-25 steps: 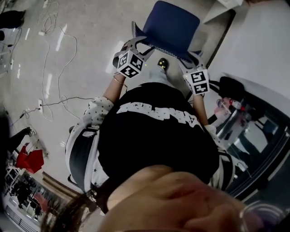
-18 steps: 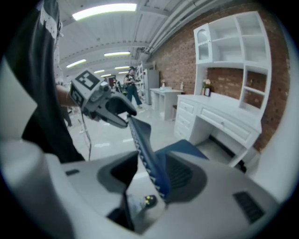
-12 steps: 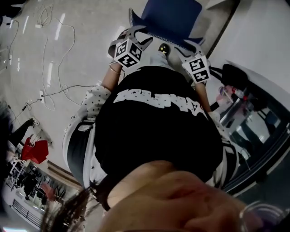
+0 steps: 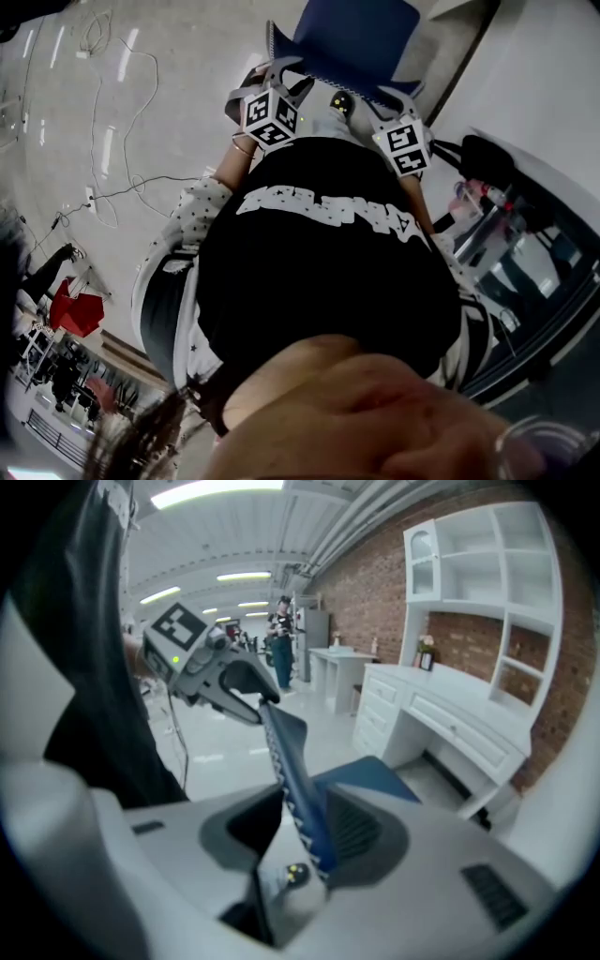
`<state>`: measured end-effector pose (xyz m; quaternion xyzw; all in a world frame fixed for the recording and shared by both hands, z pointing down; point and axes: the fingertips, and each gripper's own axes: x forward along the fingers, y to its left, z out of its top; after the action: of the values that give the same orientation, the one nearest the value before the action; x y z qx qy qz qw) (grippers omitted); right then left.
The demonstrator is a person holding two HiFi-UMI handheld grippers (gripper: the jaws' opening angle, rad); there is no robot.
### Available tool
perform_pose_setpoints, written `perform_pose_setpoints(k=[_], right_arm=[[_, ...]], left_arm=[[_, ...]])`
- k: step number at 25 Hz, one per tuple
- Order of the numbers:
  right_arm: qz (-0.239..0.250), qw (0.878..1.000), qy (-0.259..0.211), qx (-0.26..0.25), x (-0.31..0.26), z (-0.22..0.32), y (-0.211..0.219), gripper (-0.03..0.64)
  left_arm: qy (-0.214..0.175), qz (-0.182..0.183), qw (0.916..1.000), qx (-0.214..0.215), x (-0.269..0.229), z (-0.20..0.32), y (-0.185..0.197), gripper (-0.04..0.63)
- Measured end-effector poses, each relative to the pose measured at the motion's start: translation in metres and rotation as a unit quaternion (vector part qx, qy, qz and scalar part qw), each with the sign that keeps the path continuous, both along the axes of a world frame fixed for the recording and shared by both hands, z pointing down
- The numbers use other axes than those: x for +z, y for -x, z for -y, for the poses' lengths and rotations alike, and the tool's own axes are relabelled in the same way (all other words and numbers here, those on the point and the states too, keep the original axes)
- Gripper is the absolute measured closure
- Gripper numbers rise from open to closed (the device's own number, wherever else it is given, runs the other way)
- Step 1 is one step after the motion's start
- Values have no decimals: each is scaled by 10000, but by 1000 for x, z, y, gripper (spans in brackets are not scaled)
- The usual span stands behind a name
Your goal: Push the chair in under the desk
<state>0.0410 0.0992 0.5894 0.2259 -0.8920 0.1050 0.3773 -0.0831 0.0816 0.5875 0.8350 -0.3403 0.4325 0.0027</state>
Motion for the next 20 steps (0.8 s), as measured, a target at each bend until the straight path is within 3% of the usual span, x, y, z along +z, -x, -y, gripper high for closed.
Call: perform_pose_setpoints(k=[20], right_arm=[[74, 9999, -127, -79, -5, 14, 21, 468]], left_arm=[[32, 432, 9990, -51, -1, 21, 18, 390]])
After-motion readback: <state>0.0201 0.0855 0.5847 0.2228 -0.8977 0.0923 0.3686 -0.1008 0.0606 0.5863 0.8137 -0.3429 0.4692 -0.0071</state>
